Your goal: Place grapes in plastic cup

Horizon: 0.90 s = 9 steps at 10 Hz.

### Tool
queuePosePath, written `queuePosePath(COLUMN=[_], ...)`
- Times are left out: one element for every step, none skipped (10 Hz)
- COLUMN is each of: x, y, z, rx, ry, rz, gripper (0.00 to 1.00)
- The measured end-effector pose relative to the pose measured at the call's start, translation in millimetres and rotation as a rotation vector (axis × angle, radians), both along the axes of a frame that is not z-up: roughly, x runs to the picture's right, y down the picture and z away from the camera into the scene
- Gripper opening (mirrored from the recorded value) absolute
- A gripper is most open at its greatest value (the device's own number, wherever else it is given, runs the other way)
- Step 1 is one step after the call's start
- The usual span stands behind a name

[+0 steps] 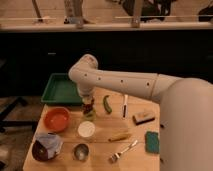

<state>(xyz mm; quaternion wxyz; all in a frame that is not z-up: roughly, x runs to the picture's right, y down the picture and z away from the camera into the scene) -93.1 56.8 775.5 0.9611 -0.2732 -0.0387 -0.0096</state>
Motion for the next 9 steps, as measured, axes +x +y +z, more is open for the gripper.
queuePosePath(x=[3,5,6,9,10,10,11,10,10], y=[-2,-3,-2,0,2,4,8,12,16], z=[0.2,0.4,0.7,1.9,3.5,4.5,5.6,7.1,9.2], rx=[0.009,0.028,0.042,0.058,0.074,0.085,0.093,0.097,0.092], ry=[0.009,0.024,0.036,0.052,0.072,0.085,0.101,0.112,0.117], rz=[-0.002,-0.010,-0.019,-0.033,-0.050,-0.066,-0.086,-0.101,-0.108], gripper=[0.00,0.00,0.00,0.00,0.00,0.00,0.00,0.00,0.00])
